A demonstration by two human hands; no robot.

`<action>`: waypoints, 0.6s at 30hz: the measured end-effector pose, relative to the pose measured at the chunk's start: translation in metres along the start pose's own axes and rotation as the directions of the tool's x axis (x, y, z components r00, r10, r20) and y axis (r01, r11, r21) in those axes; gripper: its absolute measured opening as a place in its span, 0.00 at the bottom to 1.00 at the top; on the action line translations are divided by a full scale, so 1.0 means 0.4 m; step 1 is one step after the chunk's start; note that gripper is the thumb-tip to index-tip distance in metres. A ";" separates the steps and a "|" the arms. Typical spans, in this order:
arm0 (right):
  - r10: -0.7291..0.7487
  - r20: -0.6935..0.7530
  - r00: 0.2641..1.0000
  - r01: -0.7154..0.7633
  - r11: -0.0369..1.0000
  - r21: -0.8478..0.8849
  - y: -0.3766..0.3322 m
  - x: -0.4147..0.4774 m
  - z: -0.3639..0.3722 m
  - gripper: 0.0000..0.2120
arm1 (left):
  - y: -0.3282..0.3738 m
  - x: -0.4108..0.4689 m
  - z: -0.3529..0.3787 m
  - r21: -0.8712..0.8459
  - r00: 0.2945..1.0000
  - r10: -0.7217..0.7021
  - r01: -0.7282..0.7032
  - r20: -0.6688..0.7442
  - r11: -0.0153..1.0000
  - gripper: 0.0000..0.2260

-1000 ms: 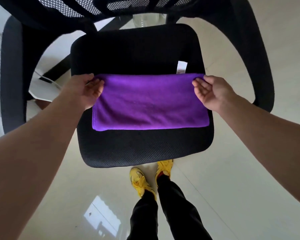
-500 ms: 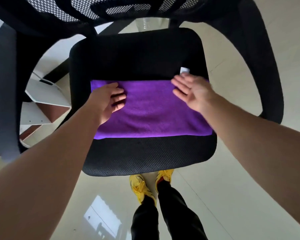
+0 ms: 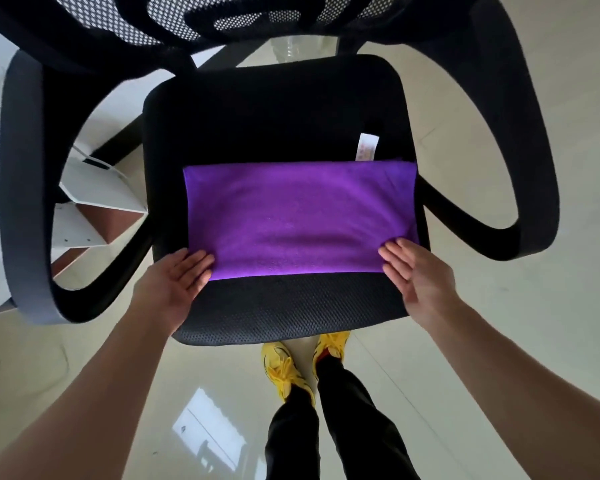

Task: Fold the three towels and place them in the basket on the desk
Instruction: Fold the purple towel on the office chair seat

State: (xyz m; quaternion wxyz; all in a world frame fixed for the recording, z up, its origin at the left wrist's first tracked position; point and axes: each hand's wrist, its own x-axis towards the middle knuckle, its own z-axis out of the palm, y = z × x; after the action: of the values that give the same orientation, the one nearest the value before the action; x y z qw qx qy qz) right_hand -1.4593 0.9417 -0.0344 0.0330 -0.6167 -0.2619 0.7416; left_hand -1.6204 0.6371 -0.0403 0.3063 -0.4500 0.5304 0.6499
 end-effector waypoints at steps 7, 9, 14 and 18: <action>-0.257 -0.165 0.952 0.141 0.848 -0.510 -0.027 -0.002 -0.048 0.08 | -0.023 -0.058 -0.014 0.687 0.874 0.483 -0.386 0.058 0.616 0.07; -0.406 -0.179 0.896 0.168 0.684 -0.710 -0.021 0.007 -0.045 0.14 | -0.040 -0.067 0.011 0.832 0.839 0.501 -0.424 0.213 0.357 0.04; -0.556 -0.022 0.831 0.262 0.425 -0.866 -0.008 0.016 -0.015 0.24 | -0.061 -0.062 0.071 0.866 0.612 0.636 -0.460 0.469 -0.195 0.04; -0.632 0.033 0.774 0.330 0.358 -0.873 -0.027 0.045 0.049 0.25 | -0.060 -0.060 0.225 0.453 0.288 0.354 -0.643 0.890 -0.617 0.18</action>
State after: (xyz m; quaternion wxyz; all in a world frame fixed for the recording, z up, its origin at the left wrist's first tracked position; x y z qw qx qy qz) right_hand -1.4849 0.9511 -0.0440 -0.0091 -0.5532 -0.7477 0.3672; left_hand -1.6132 0.7320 -0.0255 0.1113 0.3981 0.8994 0.1423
